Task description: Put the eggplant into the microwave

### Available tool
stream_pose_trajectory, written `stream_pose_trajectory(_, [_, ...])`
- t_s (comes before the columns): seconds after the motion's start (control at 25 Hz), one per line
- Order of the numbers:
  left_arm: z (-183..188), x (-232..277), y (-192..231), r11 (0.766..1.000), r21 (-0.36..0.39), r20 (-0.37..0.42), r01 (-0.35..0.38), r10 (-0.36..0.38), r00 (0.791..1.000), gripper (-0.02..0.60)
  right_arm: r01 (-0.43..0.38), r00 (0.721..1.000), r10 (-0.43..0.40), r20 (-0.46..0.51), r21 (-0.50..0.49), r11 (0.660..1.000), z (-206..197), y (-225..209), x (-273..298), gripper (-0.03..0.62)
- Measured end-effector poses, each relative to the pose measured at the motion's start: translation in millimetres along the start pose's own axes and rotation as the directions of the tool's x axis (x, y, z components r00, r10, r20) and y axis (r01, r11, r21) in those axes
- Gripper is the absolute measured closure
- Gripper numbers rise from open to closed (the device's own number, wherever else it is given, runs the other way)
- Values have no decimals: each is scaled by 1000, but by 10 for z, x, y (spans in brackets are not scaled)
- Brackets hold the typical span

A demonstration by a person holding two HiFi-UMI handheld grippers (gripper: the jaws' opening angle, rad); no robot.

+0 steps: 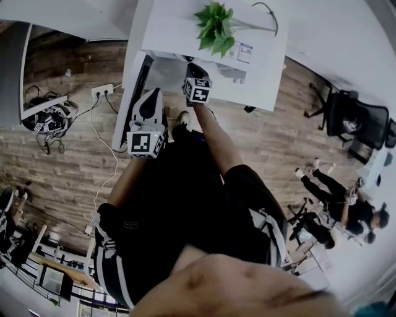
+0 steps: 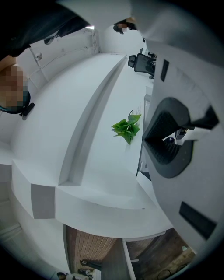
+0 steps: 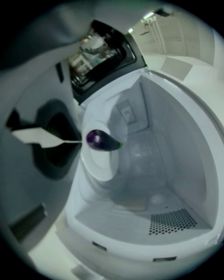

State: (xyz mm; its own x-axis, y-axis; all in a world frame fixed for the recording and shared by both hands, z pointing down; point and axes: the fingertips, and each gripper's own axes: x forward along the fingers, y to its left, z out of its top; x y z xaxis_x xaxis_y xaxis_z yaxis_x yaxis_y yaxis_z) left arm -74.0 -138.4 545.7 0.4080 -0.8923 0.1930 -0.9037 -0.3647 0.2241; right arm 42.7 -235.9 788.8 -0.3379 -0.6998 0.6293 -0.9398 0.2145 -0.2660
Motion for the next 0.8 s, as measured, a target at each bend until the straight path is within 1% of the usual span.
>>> stream_pose_trajectory(0.6, [-6, 5, 74, 1000, -12, 0, -5, 5, 1000, 549, 8, 1000, -8, 1, 33, 999, 133, -51, 146, 557])
stream_pose_trajectory(0.8, [20, -8, 77, 1000, 10, 2, 3, -3, 1000, 549, 8, 1000, -8, 7, 32, 999, 152, -55, 162, 557])
